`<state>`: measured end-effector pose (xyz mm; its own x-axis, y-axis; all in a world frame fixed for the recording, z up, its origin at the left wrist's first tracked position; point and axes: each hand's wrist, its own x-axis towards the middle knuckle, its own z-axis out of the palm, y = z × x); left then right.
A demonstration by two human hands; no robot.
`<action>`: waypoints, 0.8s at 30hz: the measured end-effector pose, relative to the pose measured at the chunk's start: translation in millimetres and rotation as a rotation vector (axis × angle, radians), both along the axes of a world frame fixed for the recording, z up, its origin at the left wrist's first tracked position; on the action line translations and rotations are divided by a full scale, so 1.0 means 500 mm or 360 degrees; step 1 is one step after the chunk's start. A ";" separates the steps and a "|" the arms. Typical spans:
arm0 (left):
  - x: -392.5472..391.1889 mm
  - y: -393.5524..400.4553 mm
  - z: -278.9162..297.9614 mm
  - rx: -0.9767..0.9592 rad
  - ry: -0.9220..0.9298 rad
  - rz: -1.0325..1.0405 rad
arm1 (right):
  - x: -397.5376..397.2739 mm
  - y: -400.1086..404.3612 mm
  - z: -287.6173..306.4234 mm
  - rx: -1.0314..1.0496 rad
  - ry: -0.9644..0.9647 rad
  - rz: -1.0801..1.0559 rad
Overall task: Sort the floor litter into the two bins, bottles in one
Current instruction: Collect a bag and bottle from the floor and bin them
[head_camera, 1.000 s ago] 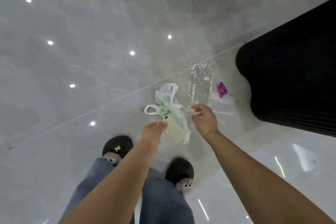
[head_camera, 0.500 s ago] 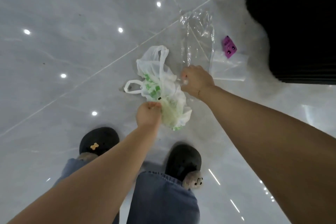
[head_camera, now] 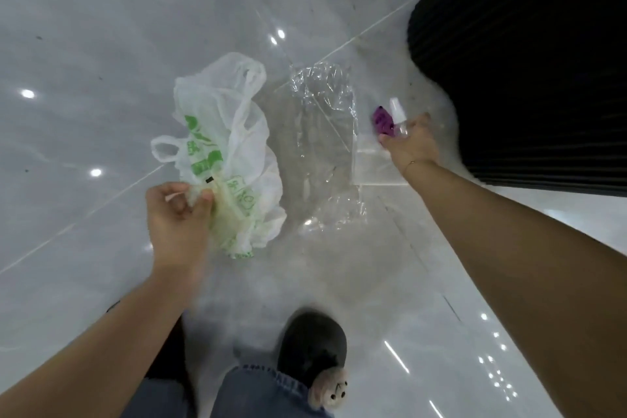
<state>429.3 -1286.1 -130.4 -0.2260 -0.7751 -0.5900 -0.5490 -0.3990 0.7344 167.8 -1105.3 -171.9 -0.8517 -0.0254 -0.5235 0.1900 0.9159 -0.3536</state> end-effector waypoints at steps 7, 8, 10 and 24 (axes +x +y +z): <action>-0.096 0.001 -0.062 0.0487 0.0288 0.0009 | -0.034 -0.023 -0.081 0.0060 -0.0162 -0.0105; -0.101 0.008 -0.074 0.0557 0.0262 -0.0035 | -0.033 -0.017 -0.086 0.0062 -0.0114 -0.0100; -0.106 0.023 -0.088 0.0700 0.0221 -0.0081 | -0.032 -0.008 -0.075 0.0074 0.0027 -0.0076; -0.211 0.156 -0.114 0.0323 -0.0265 -0.0385 | 0.017 0.143 -0.104 0.0002 -0.0028 -0.0692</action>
